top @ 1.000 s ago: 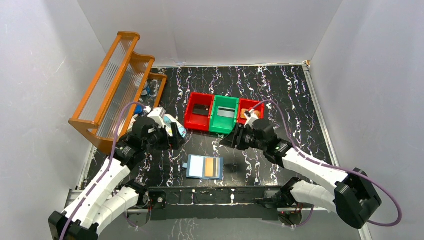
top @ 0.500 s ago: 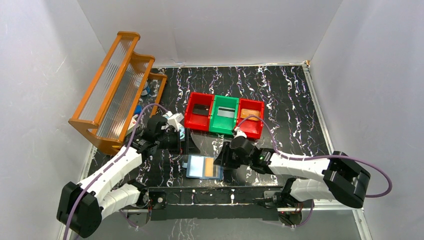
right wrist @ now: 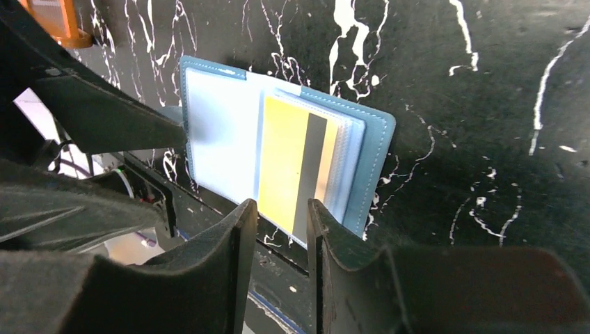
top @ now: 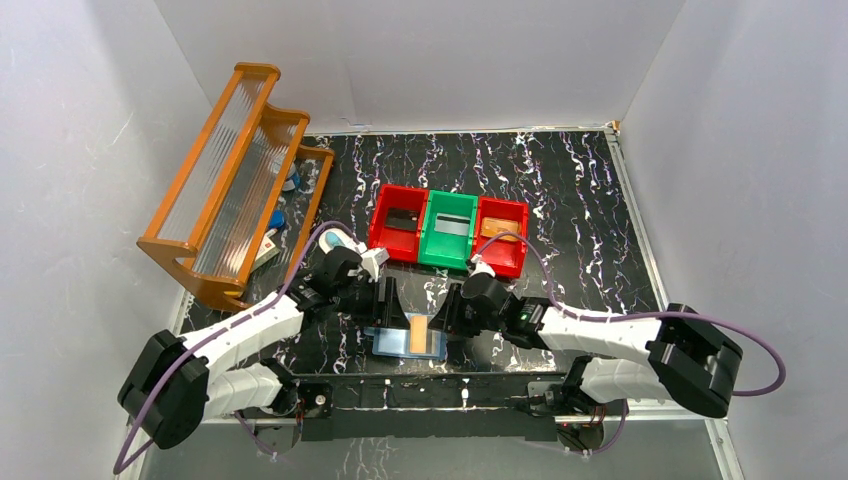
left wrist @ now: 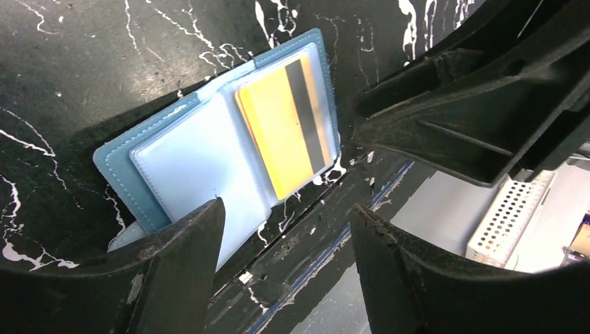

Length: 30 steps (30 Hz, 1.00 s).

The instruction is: Take the credit cards out of the card holder

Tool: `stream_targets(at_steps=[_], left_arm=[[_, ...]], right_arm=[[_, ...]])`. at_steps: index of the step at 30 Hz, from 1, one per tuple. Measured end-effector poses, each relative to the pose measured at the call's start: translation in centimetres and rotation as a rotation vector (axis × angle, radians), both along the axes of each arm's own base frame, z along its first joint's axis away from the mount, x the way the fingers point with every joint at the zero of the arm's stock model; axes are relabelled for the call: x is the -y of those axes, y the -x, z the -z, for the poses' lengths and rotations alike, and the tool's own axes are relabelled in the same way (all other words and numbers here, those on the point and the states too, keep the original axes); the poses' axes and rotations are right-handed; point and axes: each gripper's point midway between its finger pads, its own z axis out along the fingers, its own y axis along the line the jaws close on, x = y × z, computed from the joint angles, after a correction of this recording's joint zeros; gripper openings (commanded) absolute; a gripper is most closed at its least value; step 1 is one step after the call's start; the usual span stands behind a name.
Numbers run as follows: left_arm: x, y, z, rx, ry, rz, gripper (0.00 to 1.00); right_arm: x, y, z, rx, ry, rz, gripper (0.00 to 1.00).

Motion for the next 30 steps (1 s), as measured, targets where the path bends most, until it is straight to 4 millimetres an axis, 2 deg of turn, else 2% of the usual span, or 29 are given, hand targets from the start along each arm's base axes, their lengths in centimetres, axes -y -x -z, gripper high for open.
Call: stream_targets(at_steps=[3,10,19,30], left_arm=[[-0.2,0.1,0.7,-0.013,-0.007,-0.016,0.61],[0.3,-0.1,0.9,-0.012,0.012,-0.027,0.57],[0.3,0.3,1.7,-0.027,0.018,-0.021,0.47],[0.2,1.3,3.9,-0.093,0.027,-0.042,0.38]], right_arm=[[-0.5,0.3,0.2,-0.023,-0.025,-0.010,0.40],[-0.6,1.1,3.0,-0.116,0.027,-0.008,0.38],[-1.1,0.9,3.1,-0.128,0.011,0.009,0.26],[-1.2,0.9,3.4,-0.138,0.009,0.016,0.27]])
